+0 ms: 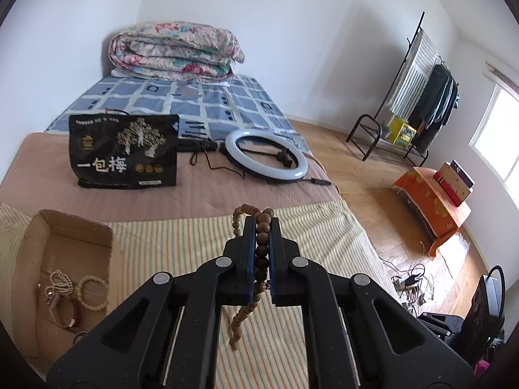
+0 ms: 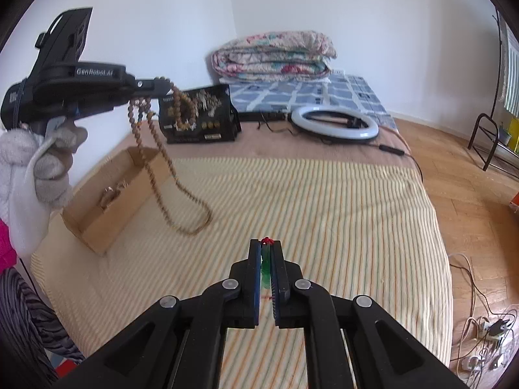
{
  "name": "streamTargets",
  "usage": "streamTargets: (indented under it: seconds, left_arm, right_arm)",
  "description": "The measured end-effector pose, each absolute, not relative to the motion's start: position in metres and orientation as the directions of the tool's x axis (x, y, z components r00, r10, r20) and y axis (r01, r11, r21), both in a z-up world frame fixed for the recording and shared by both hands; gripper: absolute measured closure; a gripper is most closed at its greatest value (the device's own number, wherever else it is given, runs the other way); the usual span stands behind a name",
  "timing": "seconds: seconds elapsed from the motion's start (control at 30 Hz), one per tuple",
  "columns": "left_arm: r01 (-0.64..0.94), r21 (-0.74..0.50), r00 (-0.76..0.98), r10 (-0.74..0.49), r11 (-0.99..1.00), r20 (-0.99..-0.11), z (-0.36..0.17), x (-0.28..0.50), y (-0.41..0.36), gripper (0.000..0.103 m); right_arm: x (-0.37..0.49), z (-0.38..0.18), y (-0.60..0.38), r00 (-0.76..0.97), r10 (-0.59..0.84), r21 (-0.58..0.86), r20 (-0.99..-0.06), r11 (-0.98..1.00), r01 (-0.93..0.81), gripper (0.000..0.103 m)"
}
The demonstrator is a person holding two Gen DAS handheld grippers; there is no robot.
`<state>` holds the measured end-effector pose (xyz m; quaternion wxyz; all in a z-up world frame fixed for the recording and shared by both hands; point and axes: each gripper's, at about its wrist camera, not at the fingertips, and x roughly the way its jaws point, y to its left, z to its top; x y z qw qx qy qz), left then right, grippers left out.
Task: Organize jewelry
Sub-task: 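Lift and carry the mala with the left tool and the pendant with the right tool to the box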
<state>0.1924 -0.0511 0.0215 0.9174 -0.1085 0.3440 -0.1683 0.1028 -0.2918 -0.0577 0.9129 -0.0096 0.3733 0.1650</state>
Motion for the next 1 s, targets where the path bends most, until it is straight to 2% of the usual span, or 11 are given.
streamTargets:
  seconds: [0.43, 1.0]
  left_arm:
    - [0.225, -0.294, 0.793, -0.350, 0.929, -0.499, 0.093, 0.155, 0.013, 0.099]
    - [0.136, -0.209, 0.829, -0.226, 0.969, -0.511, 0.107, 0.125, 0.091, 0.099]
  right_arm:
    - [0.112, -0.008, -0.254, 0.714, 0.364, 0.131, -0.598, 0.923, -0.361, 0.100]
    - [0.147, 0.012, -0.172, 0.676, 0.479, 0.164, -0.560, 0.864, -0.476, 0.100]
